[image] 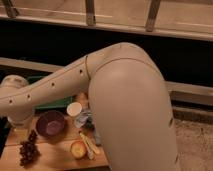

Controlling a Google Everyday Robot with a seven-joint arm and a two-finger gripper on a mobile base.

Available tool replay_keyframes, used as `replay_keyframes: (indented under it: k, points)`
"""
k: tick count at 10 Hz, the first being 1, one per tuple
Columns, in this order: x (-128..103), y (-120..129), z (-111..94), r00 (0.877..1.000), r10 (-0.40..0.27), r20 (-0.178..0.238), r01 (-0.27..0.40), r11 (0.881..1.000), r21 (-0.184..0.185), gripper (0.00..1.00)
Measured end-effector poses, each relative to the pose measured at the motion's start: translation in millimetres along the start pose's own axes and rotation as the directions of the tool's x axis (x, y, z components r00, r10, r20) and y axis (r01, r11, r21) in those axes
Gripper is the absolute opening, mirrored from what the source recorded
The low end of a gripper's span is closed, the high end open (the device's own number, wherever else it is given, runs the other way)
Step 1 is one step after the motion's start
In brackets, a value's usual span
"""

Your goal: Place grapes in tray

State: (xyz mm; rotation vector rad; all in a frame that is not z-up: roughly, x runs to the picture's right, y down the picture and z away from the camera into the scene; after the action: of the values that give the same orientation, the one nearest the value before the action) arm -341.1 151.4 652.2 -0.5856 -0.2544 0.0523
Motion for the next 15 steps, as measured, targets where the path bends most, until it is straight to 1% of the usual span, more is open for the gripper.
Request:
replay_keyframes:
  k: [1, 3, 5, 7, 12, 15]
  points:
    - [0.0, 0.8, 0.0, 1.000, -0.003, -0.003, 0.003, 1.000, -0.004, 0.77]
    - [-4.1, 2.6, 10.6, 0.999, -0.025, -0.038, 0.024, 0.999, -0.030, 0.77]
    - [-17.2, 5.1, 39.5, 0.996, -0.064, -0.058, 0.059, 0.996, -0.074, 0.77]
    - [-23.0, 8.7, 53.2, 0.994, -0.082, -0.071, 0.074, 0.992, -0.106, 0.77]
    - [-22.0, 24.6, 88.3, 0.990, -0.088, -0.108, 0.066, 0.980, -0.189, 0.77]
    - [-27.8, 35.8, 103.3, 0.988, -0.101, -0.113, 0.073, 0.970, -0.233, 0.77]
